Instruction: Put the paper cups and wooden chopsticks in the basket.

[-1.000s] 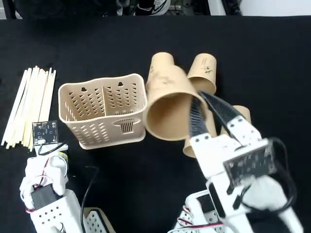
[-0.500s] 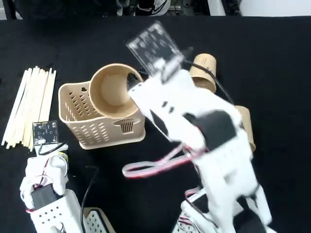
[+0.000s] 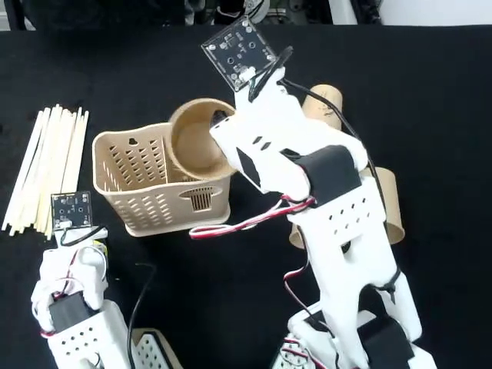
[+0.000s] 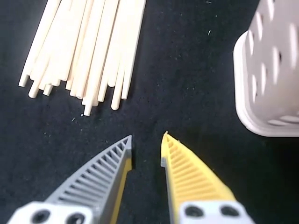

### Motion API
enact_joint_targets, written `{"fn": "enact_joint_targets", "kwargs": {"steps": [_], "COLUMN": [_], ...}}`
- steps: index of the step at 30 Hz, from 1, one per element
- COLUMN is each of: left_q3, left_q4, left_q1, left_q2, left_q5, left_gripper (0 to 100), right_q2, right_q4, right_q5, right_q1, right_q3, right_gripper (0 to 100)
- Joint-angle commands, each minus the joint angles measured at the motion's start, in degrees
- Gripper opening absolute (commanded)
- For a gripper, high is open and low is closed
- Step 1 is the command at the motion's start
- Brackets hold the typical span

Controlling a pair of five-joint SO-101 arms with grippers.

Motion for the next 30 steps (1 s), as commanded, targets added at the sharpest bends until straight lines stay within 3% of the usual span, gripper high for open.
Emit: {"fn": "enact_joint_targets", "kwargs": {"steps": [1, 13, 20, 26, 30], "left_q3": [1.1, 1.1, 1.1, 1.1, 1.1], "left_q4": [-0.5, -0.7, -0.6, -0.5, -0.4], "left_q1": [0.6, 0.6, 0.6, 0.6, 0.6], "left_q2": [-0.2, -0.2, -0.2, -0.2, -0.2], "left_q5": [-0.4, -0.4, -0.4, -0.4, -0.4], "left_gripper": [11, 11, 11, 11, 11], "right_q2": [0.0, -1.1, -4.2, -14.3, -24.7], "right_q4": [0.1, 4.0, 26.4, 24.9, 17.9], "right_q5": [5.5, 7.1, 28.9, 46.2, 56.8], "right_q1": [0.6, -0.2, 1.1, 11.6, 20.2], "right_q3": [-0.7, -2.9, -2.5, 17.6, 35.0], "right_gripper": [39.4, 36.4, 36.4, 36.4, 36.4]}}
